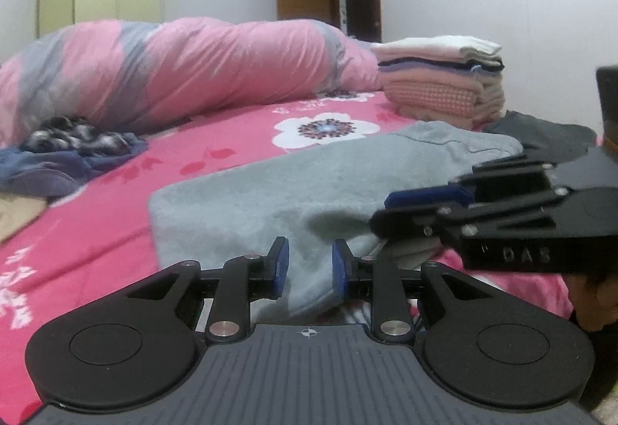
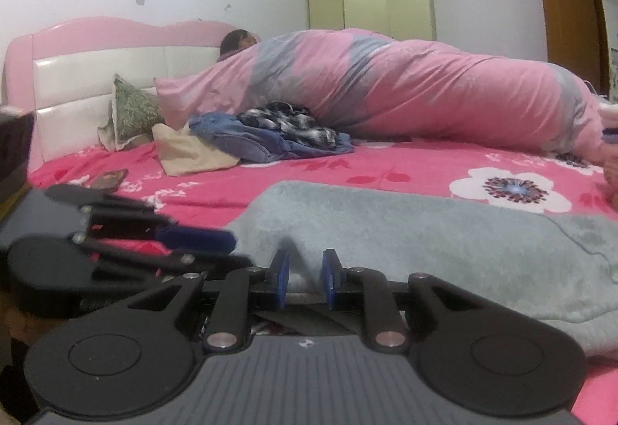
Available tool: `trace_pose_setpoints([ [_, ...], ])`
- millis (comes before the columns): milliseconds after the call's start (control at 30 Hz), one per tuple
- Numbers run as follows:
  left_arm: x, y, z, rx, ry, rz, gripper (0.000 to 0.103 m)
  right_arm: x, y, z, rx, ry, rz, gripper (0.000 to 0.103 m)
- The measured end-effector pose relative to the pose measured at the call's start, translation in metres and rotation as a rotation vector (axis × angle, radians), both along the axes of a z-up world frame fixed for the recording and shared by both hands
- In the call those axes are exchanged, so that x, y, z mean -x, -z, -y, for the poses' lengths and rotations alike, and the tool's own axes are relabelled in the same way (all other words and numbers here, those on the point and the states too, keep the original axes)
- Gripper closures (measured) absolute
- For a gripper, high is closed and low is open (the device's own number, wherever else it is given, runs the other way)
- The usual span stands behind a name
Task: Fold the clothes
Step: 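Lay the folded fleece edge down and open both grippers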
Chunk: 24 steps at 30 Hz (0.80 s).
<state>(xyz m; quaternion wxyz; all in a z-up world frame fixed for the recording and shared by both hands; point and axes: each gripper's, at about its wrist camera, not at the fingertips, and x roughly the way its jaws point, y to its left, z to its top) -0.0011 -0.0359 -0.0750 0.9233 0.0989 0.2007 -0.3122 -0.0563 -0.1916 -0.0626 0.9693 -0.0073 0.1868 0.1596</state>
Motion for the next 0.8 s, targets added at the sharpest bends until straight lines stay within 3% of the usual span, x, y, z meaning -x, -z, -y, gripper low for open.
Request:
trace_pose_setpoints([
  [100, -0.006, 0.013, 0.014, -0.091, 0.027, -0.006, 0.074, 0.0, 0.003, 0.003, 0.023, 0.008, -0.006, 0.083],
  [200, -0.001, 0.028, 0.02, -0.152, 0.033, 0.039, 0.074, 0.0, 0.008, 0.006, 0.044, 0.015, -0.024, 0.083],
  [367, 0.002, 0.029, 0.017, -0.136, 0.019, 0.057, 0.077, -0.003, 0.004, 0.001, 0.042, -0.034, -0.012, 0.083],
  [433, 0.001, 0.028, 0.017, -0.127, 0.014, 0.067, 0.09, -0.01, 0.006, -0.003, 0.061, -0.047, -0.025, 0.078],
  [533, 0.003, 0.025, 0.016, -0.112, 0.019, 0.103, 0.102, -0.016, 0.012, -0.008, 0.097, -0.039, -0.03, 0.081],
  [567, 0.005, 0.023, 0.015, -0.106, 0.019, 0.121, 0.103, -0.016, 0.013, -0.008, 0.103, -0.036, -0.027, 0.092],
  [600, 0.008, 0.021, 0.013, -0.099, 0.021, 0.142, 0.103, -0.015, 0.012, -0.007, 0.102, -0.036, -0.019, 0.096],
  [667, 0.018, 0.017, 0.008, -0.092, 0.028, 0.182, 0.103, -0.007, 0.007, -0.004, 0.087, -0.047, 0.011, 0.097],
  [800, 0.022, 0.028, 0.0, -0.135, 0.047, 0.146, 0.103, -0.002, 0.016, -0.004, 0.128, -0.076, -0.018, 0.097],
])
